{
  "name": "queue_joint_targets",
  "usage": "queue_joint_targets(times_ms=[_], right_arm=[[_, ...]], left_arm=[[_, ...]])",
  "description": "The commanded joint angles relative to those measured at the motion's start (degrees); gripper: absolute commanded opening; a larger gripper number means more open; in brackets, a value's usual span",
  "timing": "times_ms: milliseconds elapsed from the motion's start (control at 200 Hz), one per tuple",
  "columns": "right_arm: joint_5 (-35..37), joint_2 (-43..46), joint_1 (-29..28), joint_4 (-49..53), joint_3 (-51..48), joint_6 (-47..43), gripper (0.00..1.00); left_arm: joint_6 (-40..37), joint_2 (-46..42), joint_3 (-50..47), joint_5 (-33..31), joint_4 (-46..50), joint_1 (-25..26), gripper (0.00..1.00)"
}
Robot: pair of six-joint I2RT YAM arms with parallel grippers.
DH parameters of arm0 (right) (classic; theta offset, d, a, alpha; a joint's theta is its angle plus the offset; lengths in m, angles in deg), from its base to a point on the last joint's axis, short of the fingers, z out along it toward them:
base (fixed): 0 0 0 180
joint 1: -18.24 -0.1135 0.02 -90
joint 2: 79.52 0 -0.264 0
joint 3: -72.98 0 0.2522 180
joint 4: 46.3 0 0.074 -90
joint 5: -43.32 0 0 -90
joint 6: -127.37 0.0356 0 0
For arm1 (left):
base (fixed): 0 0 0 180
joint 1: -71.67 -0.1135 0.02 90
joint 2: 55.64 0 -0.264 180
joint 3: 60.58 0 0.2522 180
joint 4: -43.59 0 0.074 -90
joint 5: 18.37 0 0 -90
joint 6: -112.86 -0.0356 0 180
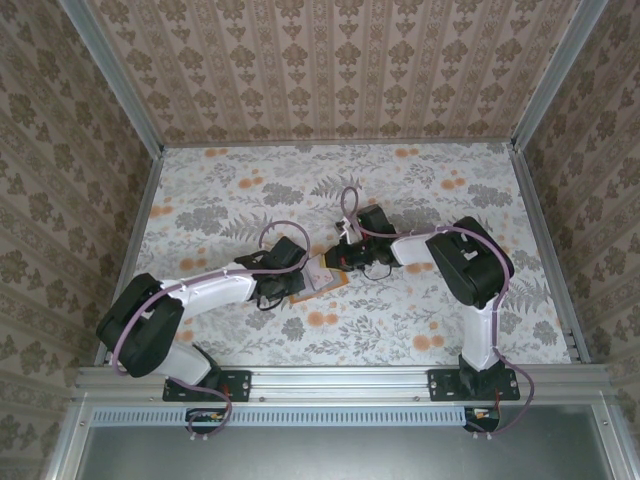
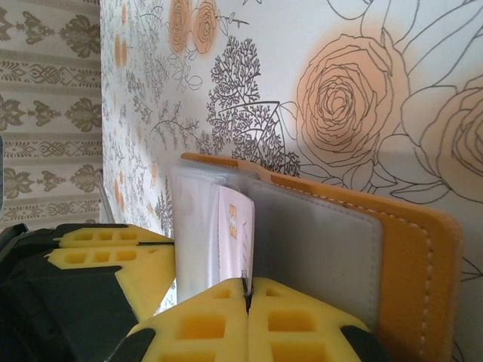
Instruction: Put the credit cards into the card holder
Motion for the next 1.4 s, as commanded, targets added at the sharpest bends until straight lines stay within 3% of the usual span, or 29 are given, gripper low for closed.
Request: queue_joint_targets(times_ms=[0,560,800,1015,1125,1290,1395], right_arm=[[4.2,-1.46,-1.93,2.65,0.74,-0.51,0.06],[18.23,-0.76,-10.23,16.91,6.78,-10.68,0.1],[20.36,2.43,-9.91,19.82,6.95,-12.92,0.26],[23.14,8.06,-7.82,22.93,6.44,-15.52,0.3],[23.91,9.37,-7.62,25.07,7.1,-16.93,0.28],[22.89,7.14,-7.77,26.27,8.08,-17.1,0.12],[22.9,5.56,-7.96,27.99,9.13,-17.45,0.08]], left_arm=[[-0.32,4.29,-2.91,-0.13,4.3,-0.01,0.1],[-0.41,3.9,-3.8,-0.15,3.21,0.11,0.1],[-0.54,2.92,-4.43,-0.7,3.19,0.1,0.1],[-0.42,2.48,-4.86,-0.95,3.2,-0.01,0.1],[-0.51,2.51,-4.66,-1.18,3.25,0.02,0.1],[-1.16,2.96,-3.77,-1.01,3.02,-0.09,0.1],[-1.43,2.97,-3.78,-0.84,3.04,-0.06,0.1]])
